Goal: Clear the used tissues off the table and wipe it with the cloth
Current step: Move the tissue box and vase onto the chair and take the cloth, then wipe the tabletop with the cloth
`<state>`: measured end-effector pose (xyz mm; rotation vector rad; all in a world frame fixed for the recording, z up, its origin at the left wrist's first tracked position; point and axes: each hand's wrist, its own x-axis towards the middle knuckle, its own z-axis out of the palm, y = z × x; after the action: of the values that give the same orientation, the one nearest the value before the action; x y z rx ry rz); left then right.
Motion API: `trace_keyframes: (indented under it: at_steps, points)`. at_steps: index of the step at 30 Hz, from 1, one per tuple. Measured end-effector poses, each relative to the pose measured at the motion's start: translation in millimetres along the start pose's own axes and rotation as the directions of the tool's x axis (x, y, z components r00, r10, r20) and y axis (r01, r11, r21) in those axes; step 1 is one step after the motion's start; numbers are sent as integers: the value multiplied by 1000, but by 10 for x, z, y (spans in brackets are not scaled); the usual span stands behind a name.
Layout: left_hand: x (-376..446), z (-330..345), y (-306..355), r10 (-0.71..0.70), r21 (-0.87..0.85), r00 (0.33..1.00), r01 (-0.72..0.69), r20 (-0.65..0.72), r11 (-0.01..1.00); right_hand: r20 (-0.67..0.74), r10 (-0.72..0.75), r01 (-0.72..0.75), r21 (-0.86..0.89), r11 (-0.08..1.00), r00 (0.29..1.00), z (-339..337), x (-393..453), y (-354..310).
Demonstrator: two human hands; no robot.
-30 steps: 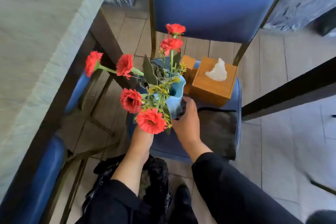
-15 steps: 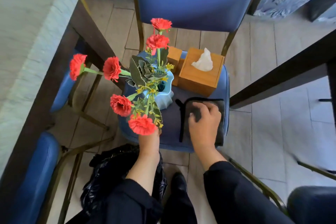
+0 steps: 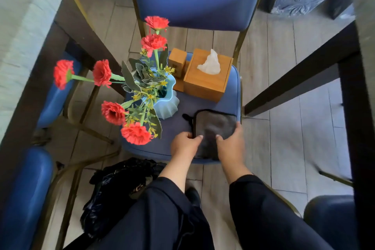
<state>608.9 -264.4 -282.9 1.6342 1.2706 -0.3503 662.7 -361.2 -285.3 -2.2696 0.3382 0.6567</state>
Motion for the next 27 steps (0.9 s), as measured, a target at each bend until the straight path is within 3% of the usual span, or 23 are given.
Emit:
trace_keyframes:
  at_steps: [4,8,12,18,27]
  points:
    - [-241,-212,-140,43,-11,999,-43,-25,999,108,33,-39,56,998,994,-101,-299,-75]
    - [-729,-583,-371,11,-176,998,-21,-56,984,153,-50,40,71,997,987,-192,-786,-194]
    - [-1241,-1068,-586,29,-316,996,-53,-78,947,122,-144,131,108,986,982,-204,-1432,-268]
    - [-2068,-1947,-955,170,-439,980,-196,-100,877,98,-310,289,183,940,946,-86,-2580,-465]
    - [-3243,-3290,-1715,223,-666,932,-361,-286,653,166,-409,310,423,852,897,397,-4304,-689]
